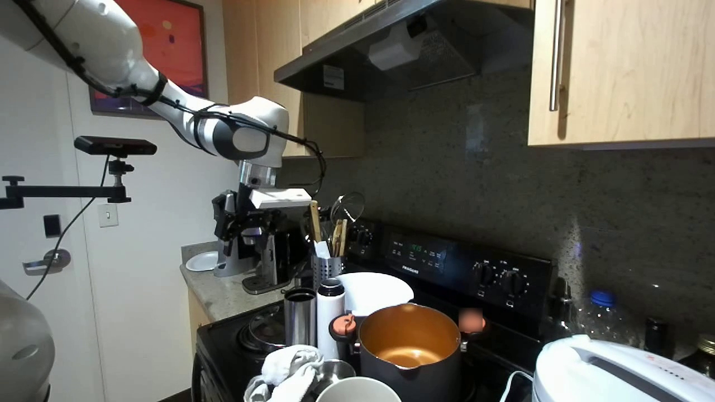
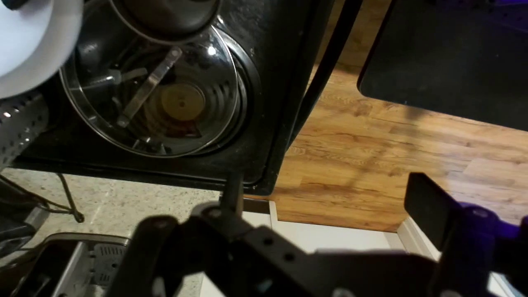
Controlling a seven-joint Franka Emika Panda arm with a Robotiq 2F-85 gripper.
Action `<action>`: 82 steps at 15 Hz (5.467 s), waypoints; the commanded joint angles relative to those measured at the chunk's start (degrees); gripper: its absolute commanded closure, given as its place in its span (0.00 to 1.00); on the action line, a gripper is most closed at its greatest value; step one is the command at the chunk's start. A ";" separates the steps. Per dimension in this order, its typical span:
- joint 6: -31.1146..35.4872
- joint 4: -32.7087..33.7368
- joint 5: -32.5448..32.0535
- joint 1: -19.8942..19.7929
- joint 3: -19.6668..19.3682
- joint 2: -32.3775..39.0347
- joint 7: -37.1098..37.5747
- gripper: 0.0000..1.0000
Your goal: Put the lid on the pot
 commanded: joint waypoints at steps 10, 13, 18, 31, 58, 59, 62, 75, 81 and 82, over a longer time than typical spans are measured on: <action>24.94 -6.06 11.41 1.28 6.23 7.57 0.41 0.00; 32.49 -6.87 10.56 1.42 7.66 10.06 2.16 0.00; 42.72 -8.63 9.05 1.85 9.49 14.16 3.72 0.00; 42.37 -7.41 8.79 -1.00 8.23 19.30 2.63 0.00; 40.66 11.54 -32.17 -3.98 10.61 40.88 39.62 0.00; 39.66 11.79 -32.66 -4.23 10.89 40.95 40.19 0.00; 36.29 12.48 -34.07 -4.49 11.26 41.15 41.77 0.00; 30.89 13.69 -33.41 -4.69 12.36 41.73 41.88 0.92; 30.79 13.58 -32.90 -4.89 12.76 41.58 41.88 0.92; 30.55 13.73 -31.65 -5.36 13.52 41.46 40.90 0.92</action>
